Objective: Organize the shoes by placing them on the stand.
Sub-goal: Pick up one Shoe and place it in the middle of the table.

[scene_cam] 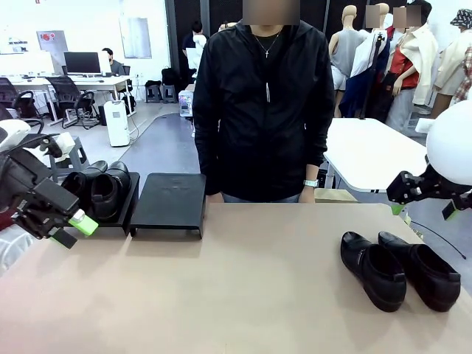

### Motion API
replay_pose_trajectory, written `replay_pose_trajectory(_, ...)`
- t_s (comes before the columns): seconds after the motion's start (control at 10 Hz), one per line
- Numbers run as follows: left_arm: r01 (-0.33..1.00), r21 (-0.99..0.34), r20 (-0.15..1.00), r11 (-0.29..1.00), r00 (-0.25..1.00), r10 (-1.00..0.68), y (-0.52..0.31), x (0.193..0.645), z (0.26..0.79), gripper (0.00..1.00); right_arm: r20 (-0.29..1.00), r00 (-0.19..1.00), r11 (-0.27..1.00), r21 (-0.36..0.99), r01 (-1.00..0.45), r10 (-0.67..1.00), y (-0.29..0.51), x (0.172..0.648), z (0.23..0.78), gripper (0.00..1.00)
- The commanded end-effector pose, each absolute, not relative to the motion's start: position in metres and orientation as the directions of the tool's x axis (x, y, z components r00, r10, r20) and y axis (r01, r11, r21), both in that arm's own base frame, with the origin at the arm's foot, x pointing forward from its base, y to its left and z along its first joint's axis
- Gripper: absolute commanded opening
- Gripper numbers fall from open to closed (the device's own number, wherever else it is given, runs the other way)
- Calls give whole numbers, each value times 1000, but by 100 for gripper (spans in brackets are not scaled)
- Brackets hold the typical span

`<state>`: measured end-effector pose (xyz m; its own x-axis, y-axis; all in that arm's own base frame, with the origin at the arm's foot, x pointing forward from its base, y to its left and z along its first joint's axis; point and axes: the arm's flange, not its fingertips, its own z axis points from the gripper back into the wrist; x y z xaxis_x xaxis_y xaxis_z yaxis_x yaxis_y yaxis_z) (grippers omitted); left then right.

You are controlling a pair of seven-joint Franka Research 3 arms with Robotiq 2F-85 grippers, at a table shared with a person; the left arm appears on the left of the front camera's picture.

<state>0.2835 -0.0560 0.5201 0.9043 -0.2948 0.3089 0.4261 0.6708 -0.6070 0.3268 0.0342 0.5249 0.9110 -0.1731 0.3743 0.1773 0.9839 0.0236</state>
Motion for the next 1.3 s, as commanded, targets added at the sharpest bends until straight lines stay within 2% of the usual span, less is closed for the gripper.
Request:
replay_pose_trajectory(0.0,446,-619,325,647,895,-306,-55,285,521,100,298,938,969,-112,220,-179,36,350,501,100)
replay_pose_trajectory(0.1,446,-619,325,647,895,-306,-55,285,521,100,222,967,981,-123,153,-123,33,366,474,100)
replay_pose_trajectory(0.2,446,-619,325,647,895,-306,-55,285,521,100,194,973,979,-136,151,-123,25,382,451,100)
replay_pose_trajectory(0.4,446,-619,325,647,895,-306,-55,285,521,100,109,991,995,-58,80,-73,13,403,407,100)
replay_pose_trajectory(0.6,446,-619,325,647,895,-306,-55,285,521,100,88,994,997,-18,70,-69,2,420,373,100)
replay_pose_trajectory(0.8,446,-619,325,647,895,-306,-55,285,521,100,137,989,997,45,57,-62,-6,430,360,100)
replay_pose_trajectory(1.2,446,-619,325,647,895,-306,-55,285,521,100,142,989,999,43,24,-30,-2,431,362,100)
